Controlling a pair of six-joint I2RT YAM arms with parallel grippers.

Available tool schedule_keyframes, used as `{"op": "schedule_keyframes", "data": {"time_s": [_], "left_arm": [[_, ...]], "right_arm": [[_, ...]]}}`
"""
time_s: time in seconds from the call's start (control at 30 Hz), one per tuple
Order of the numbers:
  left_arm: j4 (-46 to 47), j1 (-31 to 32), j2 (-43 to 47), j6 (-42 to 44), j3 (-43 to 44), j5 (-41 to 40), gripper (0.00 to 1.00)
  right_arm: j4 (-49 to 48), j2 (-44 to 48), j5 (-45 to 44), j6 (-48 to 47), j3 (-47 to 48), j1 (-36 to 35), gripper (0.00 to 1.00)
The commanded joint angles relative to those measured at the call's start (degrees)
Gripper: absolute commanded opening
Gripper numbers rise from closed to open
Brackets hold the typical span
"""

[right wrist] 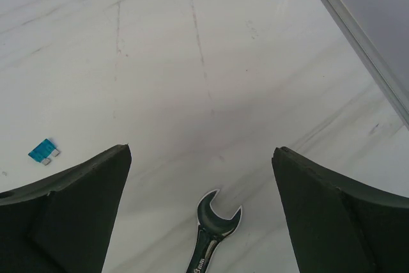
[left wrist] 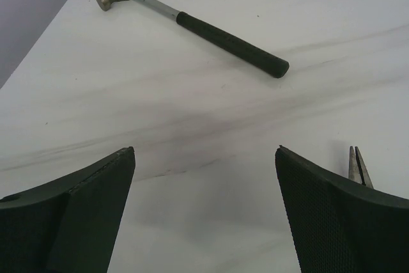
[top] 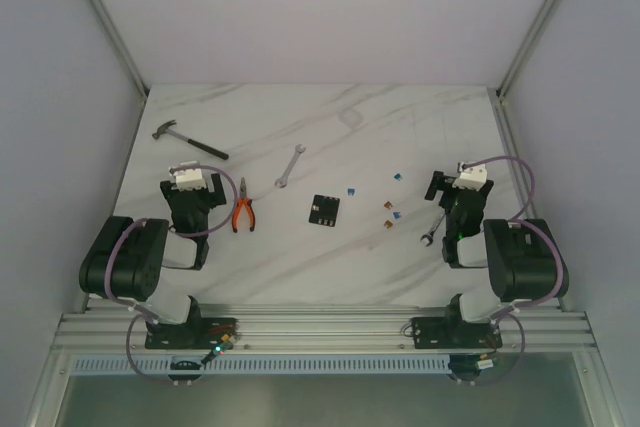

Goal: Snap on the fuse box
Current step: Adjust the fuse box base at the center of the board.

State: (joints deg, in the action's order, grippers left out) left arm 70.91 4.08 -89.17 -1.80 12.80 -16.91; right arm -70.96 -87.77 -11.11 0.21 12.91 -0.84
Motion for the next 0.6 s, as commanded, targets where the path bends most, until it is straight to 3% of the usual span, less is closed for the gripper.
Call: {"op": "schedule_keyframes", "data": {"time_s": [0.0,0.17,0.27,0.4,0.57], "left_arm": [[2.76,-0.32,0.23,0.67,0.58,0.91,1.0],[2.75,-0.32,0.35,0.66,0.56,0.91,1.0],[1.13,-0.28,1.32,0.76,1.28,1.1,1.0],[-16.25,-0.29,7.13,-0.2,8.45,-0.35,1.0],[-29.82,-0.38,15.3,-9.26,13.61,-2.67,1.0]], "right_arm": [[-1.93,0.5,0.24,0.49,0.8,0.22,1.0],[0.71,1.65,2.31,-0.78,1.91,0.08,1.0],[10.69,4.5,1.81,-0.57,6.24,-0.17,1.0],[30.71,7.07,2.99,2.84,15.28,-1.6,1.0],[43.04,8.02,7.0,5.52,22.41,-7.91,1.0]]}}
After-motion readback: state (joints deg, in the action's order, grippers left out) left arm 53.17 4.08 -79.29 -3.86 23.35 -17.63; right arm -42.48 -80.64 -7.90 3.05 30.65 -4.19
